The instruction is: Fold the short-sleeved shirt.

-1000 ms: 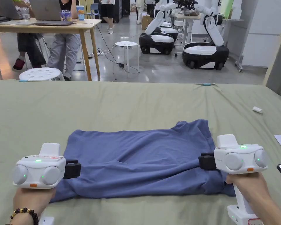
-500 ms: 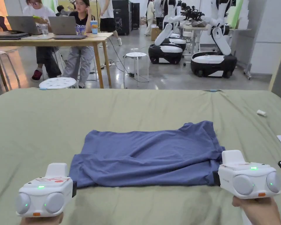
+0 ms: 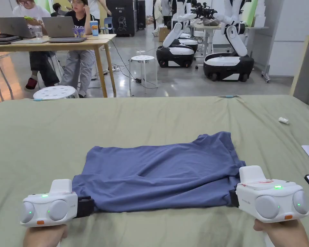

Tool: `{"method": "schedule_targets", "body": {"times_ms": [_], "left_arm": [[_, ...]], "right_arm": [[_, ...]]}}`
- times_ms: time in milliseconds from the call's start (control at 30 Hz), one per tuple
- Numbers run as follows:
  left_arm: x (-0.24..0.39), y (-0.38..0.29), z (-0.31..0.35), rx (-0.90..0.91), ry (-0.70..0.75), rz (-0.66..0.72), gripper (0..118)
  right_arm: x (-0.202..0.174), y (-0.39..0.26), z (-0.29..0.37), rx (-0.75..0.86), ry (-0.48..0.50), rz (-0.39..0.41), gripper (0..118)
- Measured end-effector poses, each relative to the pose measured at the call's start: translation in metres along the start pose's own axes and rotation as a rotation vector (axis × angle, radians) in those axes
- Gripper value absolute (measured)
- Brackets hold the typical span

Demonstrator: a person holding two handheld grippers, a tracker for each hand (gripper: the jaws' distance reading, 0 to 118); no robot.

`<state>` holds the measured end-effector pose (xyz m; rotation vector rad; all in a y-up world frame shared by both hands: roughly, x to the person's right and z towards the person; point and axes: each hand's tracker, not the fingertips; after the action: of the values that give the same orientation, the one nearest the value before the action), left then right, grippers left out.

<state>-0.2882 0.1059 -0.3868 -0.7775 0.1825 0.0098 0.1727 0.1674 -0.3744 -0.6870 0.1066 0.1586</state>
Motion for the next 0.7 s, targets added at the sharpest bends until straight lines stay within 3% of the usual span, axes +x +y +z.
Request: {"method": "schedule_targets", "body": {"times_ms": [167,267,300,333,367,600,633,667,700], "left_arm": [[0.006,-0.005,-0.016,-0.033,0.021,-0.022,98],[0.015,-0.003,-0.001,-0.034,-0.066,-0.056,60],[0.019,-0.002,0.000,-0.031,-0.048,-0.085,39],[0.022,-0.002,0.001,-0.025,-0.061,-0.110,11],[0.025,-0.002,0.000,-0.024,-0.045,-0.109,5],[0.027,0.004,0.011,-0.013,-0.028,-0.127,6],[0.027,0.004,0.012,-0.012,-0.029,-0.130,6],[0.027,0.003,0.012,-0.010,-0.030,-0.129,6],[0.027,0.002,0.012,-0.009,-0.030,-0.125,6]], "right_arm": [[0.004,-0.003,-0.006,-0.013,-0.013,-0.001,0],[0.008,-0.004,-0.011,-0.025,-0.014,-0.006,0],[0.008,-0.004,-0.012,-0.030,-0.020,-0.006,0],[0.010,-0.004,-0.013,-0.035,-0.023,-0.007,0],[0.012,-0.003,-0.013,-0.036,-0.026,-0.013,0],[0.049,0.011,-0.017,-0.029,-0.091,-0.063,4],[0.053,0.012,-0.020,-0.038,-0.086,-0.066,20],[0.060,0.013,-0.024,-0.047,-0.084,-0.076,51],[0.064,0.012,-0.029,-0.063,-0.068,-0.091,91]]}}
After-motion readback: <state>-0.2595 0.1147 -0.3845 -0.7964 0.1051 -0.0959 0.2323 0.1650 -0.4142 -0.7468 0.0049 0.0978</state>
